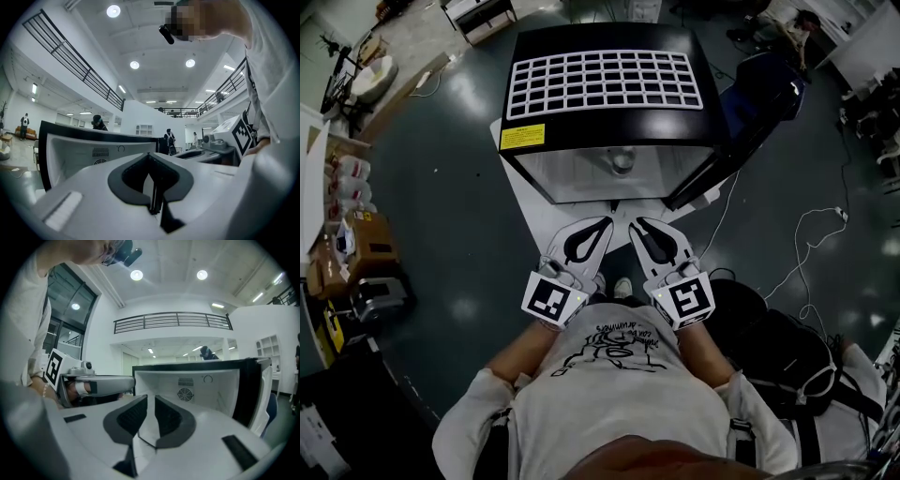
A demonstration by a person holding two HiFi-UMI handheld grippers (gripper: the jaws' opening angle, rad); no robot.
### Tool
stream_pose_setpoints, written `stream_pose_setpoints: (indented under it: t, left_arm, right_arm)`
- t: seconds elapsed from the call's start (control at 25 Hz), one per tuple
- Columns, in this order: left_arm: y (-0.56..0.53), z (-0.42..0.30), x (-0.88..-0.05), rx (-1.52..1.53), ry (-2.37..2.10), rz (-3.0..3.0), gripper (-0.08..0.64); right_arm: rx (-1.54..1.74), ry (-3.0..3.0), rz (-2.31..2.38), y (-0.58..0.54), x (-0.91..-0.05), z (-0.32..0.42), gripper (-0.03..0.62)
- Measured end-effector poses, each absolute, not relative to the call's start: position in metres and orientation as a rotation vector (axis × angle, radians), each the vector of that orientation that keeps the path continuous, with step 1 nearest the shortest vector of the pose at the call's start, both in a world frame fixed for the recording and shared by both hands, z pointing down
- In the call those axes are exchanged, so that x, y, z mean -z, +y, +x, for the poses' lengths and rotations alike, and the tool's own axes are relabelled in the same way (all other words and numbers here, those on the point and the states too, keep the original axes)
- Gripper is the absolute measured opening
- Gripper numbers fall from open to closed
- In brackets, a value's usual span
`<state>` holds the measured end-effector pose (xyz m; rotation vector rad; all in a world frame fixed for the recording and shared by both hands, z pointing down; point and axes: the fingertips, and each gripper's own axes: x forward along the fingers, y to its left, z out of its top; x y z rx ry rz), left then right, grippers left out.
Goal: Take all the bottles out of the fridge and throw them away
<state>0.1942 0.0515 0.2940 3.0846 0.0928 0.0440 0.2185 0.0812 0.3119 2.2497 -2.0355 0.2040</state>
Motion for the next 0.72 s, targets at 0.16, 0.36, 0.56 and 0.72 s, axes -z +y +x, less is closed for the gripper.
stream_pose_setpoints:
  t: [0.16, 0.36, 0.56, 0.72]
  left_arm:
    - [0.044, 0.216, -0.304, -0.006, 0.075, 3.113, 0.009]
    - [0.022, 0.205, -0.316, -0.018, 0.042, 3.097, 0.009]
    - [0.007, 0.217, -0.326, 0.002, 0.004, 3.109, 0.009]
    - [-0.013, 0.214, -0.334, 0.035, -0.026, 3.125, 0.009]
  right_arm:
    - [-0.206, -2.024, 2.254, 0.076, -0.327, 0.243, 0.060]
    - [-0.191, -1.986, 2.266, 0.057, -0.339, 0.238, 0.083]
    - [-0.178, -1.943, 2.294, 0.046, -0.355, 0.260, 0.091]
    - [-0.180, -1.922, 2.303, 0.030, -0.372, 0.260, 0.104]
